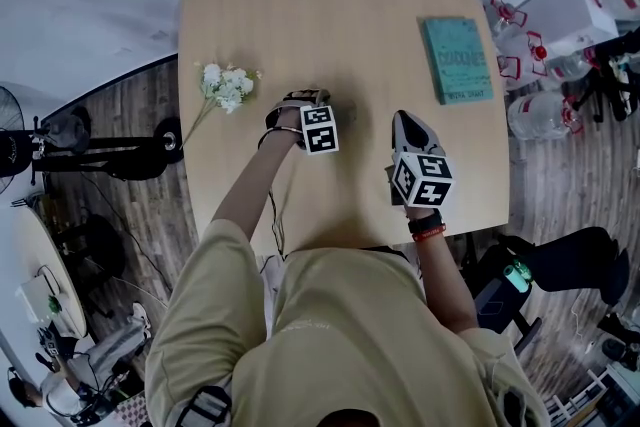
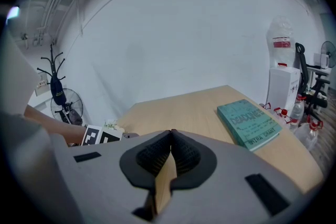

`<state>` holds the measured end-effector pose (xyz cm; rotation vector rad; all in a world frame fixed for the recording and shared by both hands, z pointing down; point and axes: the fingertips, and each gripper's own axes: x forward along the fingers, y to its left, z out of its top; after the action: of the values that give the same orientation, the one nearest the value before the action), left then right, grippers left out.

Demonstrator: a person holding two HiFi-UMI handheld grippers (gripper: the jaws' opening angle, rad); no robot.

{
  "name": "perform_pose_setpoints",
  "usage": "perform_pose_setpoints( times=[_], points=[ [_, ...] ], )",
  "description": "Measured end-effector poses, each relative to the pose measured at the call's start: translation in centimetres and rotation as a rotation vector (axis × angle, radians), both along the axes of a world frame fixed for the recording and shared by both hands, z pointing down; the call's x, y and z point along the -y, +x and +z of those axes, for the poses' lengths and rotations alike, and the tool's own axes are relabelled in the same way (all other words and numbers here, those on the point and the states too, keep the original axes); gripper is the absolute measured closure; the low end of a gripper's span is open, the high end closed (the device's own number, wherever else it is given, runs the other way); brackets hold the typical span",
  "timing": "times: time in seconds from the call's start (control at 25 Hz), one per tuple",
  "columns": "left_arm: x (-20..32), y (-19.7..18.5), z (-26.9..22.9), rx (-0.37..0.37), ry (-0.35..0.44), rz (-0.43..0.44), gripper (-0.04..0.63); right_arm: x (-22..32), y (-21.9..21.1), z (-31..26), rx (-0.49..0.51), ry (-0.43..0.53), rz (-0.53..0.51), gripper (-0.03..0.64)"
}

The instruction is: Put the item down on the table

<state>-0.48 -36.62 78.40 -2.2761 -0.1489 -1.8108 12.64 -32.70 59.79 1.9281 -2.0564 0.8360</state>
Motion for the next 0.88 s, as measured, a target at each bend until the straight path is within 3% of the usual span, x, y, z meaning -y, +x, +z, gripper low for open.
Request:
perform_pose_setpoints(
  times=[0.32,0.48,0.88],
  points=[
    [-0.6,-0.5,-2.2,-0.022,0.021,-0.027,0.213,-0.9,0.0,-1.1,0.004,0.019,-0.012,0.614],
    [-1.2,-1.4,-3.7,-0.055,0.011,-0.091,0.213,-1.4,-0.4,-1.9,0.011,0.034,-0.019,0.614],
    [-3.0,-2.4,-10.8,-0.314,0.047,-0.333,0.213,-3.6,-1.1,-4.8,-0.05,0.069,-0.063,0.601]
  ],
)
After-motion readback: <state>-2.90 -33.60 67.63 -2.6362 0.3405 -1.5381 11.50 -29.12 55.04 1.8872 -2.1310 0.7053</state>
